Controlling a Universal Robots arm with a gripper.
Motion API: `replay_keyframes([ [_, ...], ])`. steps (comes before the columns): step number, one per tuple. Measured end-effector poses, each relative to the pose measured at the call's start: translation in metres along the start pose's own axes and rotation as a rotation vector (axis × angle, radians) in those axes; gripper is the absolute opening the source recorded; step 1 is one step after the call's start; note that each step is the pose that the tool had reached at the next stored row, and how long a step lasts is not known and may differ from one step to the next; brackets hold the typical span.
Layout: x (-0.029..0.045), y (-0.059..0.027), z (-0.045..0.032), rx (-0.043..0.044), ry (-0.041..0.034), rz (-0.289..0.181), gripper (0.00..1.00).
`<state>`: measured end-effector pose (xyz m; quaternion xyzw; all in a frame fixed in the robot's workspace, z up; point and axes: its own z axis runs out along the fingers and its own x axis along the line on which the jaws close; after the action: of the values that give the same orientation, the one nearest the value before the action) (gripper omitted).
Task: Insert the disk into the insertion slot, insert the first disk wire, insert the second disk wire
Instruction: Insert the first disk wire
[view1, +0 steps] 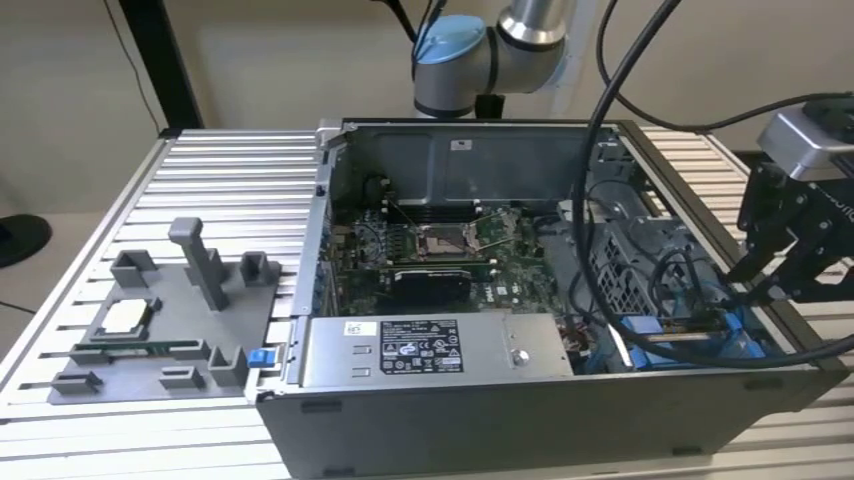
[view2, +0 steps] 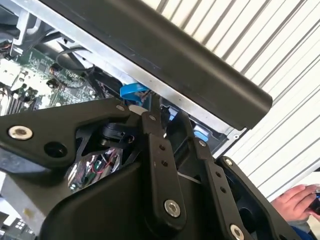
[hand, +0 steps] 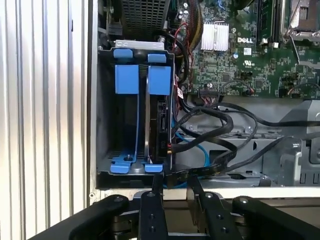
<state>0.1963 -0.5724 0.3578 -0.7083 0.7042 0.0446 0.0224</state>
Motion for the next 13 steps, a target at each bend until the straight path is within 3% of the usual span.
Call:
replay_keyframes([
  [7, 0.0003, -0.0003, 0.0034, -0.0298, -0.0021, -0.008, 1.0],
  [13, 0.0006, -0.0001, -0.0025, -0.0372, -0.0109, -0.008, 1.0],
])
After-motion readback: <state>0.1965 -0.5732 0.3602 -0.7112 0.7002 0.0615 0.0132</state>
